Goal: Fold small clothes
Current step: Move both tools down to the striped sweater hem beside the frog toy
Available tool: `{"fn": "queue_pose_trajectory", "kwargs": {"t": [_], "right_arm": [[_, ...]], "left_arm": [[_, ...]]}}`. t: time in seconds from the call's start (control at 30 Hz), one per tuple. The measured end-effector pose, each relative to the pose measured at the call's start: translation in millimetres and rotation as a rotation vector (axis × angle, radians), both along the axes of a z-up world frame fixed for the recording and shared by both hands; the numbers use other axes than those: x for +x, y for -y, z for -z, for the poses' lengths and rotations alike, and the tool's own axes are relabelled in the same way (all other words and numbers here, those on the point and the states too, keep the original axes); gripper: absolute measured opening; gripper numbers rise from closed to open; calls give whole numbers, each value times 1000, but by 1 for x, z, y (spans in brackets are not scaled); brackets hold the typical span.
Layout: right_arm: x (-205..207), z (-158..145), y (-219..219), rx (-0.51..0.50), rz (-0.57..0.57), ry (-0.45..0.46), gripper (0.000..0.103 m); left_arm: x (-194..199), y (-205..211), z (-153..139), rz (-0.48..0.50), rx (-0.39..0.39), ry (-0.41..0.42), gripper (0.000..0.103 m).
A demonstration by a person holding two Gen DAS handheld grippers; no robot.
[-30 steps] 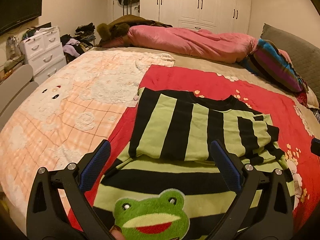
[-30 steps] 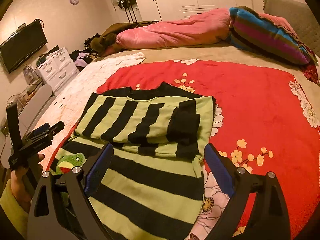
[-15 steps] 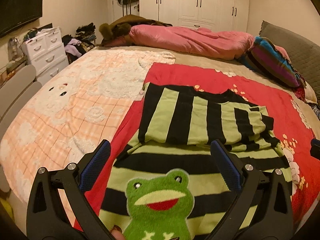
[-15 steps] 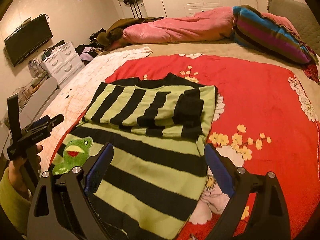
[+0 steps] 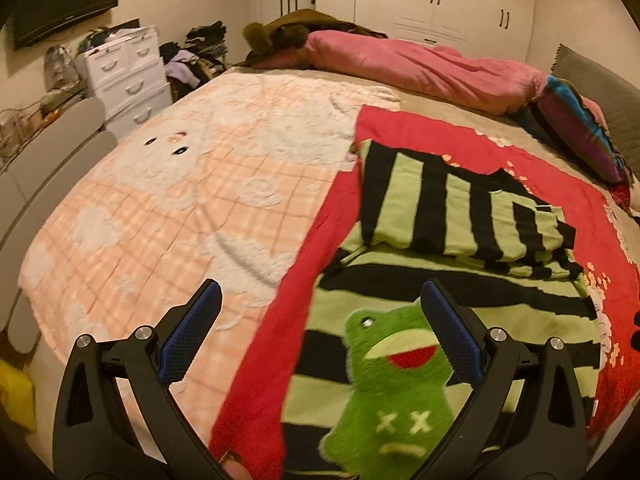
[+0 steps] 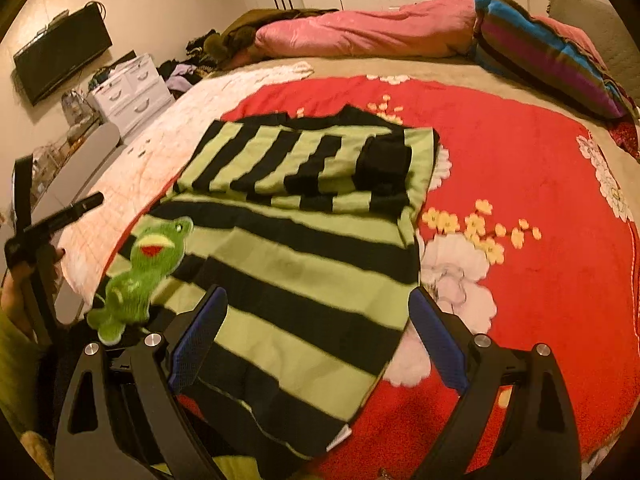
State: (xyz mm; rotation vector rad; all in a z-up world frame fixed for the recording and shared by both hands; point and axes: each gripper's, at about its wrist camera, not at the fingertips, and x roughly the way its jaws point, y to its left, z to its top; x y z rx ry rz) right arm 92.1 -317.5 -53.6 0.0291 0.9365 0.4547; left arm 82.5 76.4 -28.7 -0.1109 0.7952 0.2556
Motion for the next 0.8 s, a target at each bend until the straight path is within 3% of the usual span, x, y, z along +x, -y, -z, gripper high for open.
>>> {"fn": "queue_pose_trajectory", "kwargs": {"t": [0.23,0.43,0.8], "right_arm": [[-24,20,0,-24,-25,-67,91],[-49,42,-1,-64,-37,-138,91],[-65,67,-2,-25,-51,-281,91]], "left_arm": [[-17,-14,10,1,-47,-60,94],[-31,-7,24,33,-28,-116,94],[-49,-15,44,33,-65,-225,94]]}}
